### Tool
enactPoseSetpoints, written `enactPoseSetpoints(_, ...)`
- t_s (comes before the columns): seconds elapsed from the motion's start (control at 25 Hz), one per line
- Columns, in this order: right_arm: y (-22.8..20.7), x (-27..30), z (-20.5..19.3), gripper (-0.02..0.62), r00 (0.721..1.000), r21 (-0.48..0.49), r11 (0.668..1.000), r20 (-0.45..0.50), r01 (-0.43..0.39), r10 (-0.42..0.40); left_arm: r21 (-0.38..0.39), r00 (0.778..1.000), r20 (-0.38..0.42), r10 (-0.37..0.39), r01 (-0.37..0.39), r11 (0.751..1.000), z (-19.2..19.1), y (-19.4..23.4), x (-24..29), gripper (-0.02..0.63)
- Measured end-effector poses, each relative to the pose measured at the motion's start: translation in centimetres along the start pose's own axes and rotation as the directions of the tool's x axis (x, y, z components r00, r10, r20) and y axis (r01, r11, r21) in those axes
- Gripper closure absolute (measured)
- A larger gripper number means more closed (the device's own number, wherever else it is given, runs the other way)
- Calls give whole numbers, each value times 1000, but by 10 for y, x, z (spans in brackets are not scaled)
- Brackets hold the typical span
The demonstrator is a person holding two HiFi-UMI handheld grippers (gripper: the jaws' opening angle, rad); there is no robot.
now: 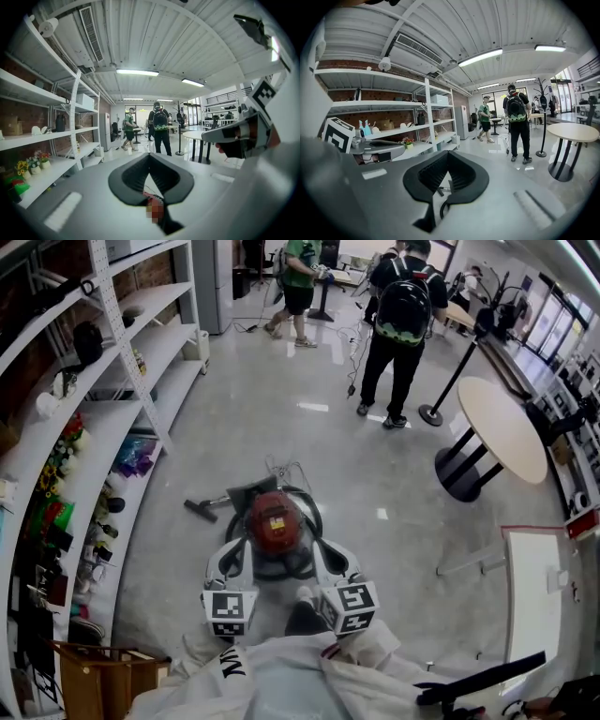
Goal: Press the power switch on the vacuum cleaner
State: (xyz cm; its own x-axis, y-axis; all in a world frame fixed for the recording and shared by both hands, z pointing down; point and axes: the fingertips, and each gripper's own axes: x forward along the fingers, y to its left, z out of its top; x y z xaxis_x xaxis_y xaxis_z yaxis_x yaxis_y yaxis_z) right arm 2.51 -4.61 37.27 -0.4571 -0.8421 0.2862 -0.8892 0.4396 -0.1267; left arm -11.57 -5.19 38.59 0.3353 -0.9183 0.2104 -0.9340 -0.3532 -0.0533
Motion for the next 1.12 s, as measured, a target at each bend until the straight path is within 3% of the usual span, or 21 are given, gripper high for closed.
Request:
enactPoseSetpoints(0.6, -60, 37, 6, 595, 999, 39, 999, -37, 0, 1, 11, 999, -47, -13, 14, 1000, 8, -15, 71, 606)
enactPoseSetpoints(1.12, -102, 84, 19, 595, 995, 51, 995, -42, -89, 91, 41, 994, -83, 71, -67, 997, 19, -11, 118, 606)
